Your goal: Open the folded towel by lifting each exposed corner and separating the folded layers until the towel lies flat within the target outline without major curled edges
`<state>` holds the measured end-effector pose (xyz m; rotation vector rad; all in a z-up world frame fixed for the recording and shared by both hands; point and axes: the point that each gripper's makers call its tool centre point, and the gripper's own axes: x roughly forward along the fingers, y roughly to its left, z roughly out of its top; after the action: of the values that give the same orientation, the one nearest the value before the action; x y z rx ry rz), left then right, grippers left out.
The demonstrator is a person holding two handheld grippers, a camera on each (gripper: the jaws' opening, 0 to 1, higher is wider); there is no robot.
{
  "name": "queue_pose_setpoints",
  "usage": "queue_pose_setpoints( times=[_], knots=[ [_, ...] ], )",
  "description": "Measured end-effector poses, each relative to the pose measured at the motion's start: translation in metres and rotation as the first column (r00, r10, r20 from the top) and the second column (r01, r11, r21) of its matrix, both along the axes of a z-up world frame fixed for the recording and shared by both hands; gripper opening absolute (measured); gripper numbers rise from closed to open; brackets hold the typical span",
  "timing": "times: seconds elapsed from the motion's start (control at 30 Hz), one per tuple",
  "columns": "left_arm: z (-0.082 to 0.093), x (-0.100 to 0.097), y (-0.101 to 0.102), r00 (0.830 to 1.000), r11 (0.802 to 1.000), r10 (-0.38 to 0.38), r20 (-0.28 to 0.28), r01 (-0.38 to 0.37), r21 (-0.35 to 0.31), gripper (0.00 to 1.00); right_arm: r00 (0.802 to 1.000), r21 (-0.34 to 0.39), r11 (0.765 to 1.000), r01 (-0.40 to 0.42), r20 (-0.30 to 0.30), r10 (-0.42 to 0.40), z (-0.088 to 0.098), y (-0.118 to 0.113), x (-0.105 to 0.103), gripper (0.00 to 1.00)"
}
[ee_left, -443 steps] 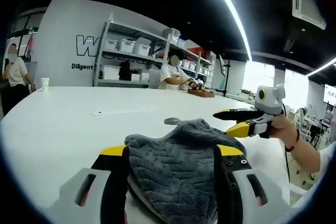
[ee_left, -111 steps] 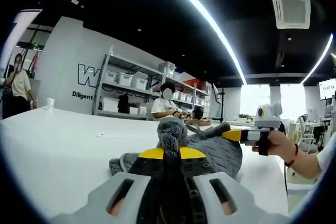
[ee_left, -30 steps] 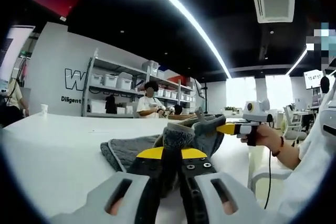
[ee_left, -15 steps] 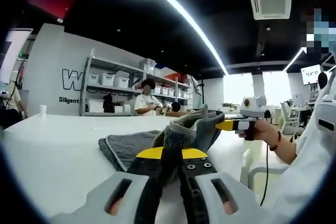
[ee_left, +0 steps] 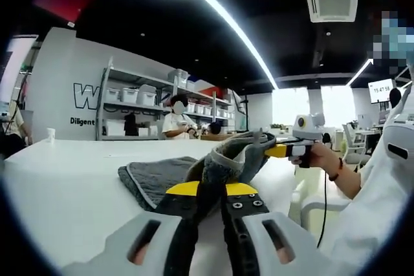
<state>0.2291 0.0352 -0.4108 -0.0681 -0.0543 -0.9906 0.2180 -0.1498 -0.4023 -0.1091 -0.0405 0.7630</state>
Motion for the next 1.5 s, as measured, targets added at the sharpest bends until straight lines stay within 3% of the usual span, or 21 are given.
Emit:
queue_pose_setpoints(
  times=[0.33, 0.6, 0.8, 0.97, 1.1, 1.5],
  knots=[
    [-0.004, -0.008, 0.003, 1.0, 1.0, -0.008, 0.006, 0.008, 0.03, 0.11, 1.0, -0.031, 1.0, -0.005, -0.015, 0.005, -0.009, 0.001, -0.008, 0.08],
    [-0.011, -0.01, 0.002, 1.0, 0.998, -0.02, 0.004, 0.02, 0.063, 0.04, 1.0, -0.047, 0.999, -0.022, -0.018, 0.021, -0.015, 0.003, -0.009, 0.03],
    [-0.022, -0.015, -0.003, 0.999, 0.987, -0.046, 0.002, 0.045, 0.155, 0.03, 0.998, -0.059, 0.997, -0.041, -0.045, 0.039, -0.023, 0.002, -0.009, 0.03],
    [-0.03, -0.015, -0.004, 0.998, 0.981, -0.051, -0.025, 0.055, 0.185, 0.03, 0.997, -0.085, 0.995, -0.047, -0.062, 0.042, -0.031, 0.004, -0.008, 0.02],
    [-0.035, -0.011, -0.002, 0.999, 0.979, -0.032, -0.036, 0.039, 0.202, 0.03, 0.996, -0.076, 0.996, -0.046, -0.078, 0.04, -0.035, 0.003, -0.005, 0.02],
    [-0.045, -0.003, -0.002, 0.999, 0.962, 0.007, -0.032, 0.002, 0.274, 0.03, 0.998, -0.14, 0.99, -0.026, -0.068, 0.017, -0.046, 0.002, 0.002, 0.01]
  ],
)
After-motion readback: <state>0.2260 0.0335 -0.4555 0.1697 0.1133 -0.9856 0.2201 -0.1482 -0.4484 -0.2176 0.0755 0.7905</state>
